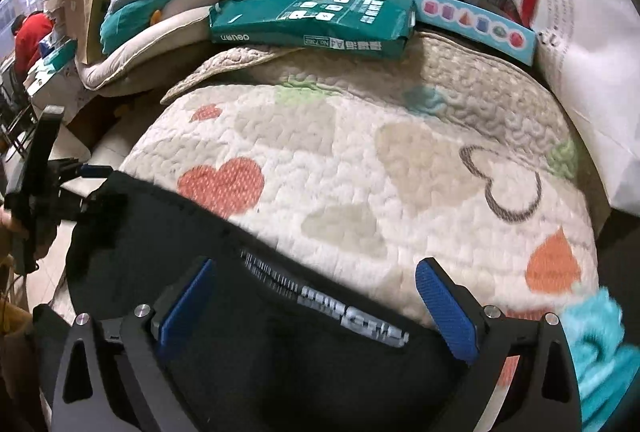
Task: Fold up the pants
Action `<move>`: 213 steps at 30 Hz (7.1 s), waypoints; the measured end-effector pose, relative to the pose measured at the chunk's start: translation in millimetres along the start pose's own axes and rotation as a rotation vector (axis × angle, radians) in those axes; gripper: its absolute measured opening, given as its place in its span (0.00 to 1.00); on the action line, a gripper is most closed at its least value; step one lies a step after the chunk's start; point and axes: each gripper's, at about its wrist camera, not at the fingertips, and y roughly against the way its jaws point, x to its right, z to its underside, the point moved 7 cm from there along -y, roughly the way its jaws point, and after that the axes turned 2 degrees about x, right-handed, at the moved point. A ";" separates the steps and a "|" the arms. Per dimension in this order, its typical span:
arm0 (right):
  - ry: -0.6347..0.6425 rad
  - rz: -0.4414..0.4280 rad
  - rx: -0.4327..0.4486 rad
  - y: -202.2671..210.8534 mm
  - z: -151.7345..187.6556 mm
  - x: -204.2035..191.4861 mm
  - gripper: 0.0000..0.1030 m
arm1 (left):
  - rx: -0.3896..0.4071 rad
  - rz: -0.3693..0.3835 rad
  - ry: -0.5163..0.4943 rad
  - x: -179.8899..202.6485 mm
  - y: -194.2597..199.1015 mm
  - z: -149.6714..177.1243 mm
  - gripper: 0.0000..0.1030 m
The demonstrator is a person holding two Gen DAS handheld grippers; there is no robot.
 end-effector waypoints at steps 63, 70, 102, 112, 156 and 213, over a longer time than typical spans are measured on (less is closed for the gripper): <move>0.433 -0.010 -0.344 117.0 263.8 -156.4 0.05 | 0.080 -0.282 -0.125 112.5 201.2 268.7 0.11; 0.456 -0.025 -0.405 127.1 280.7 -166.8 0.30 | 0.030 -0.294 -0.096 95.0 222.4 291.8 0.19; -0.286 0.194 -0.399 142.2 239.2 12.2 0.10 | 0.150 0.224 0.617 43.8 199.0 257.8 0.42; -0.302 0.352 -0.473 181.9 252.1 9.4 0.35 | 0.211 0.395 0.765 18.5 189.5 265.8 0.44; 0.081 -0.036 -0.179 35.5 84.9 -155.6 0.51 | 0.206 0.163 0.895 -39.2 211.4 285.4 0.46; 0.465 -0.408 -0.357 -5.8 85.7 -424.0 0.23 | 0.242 0.503 0.982 -9.7 169.5 282.6 0.04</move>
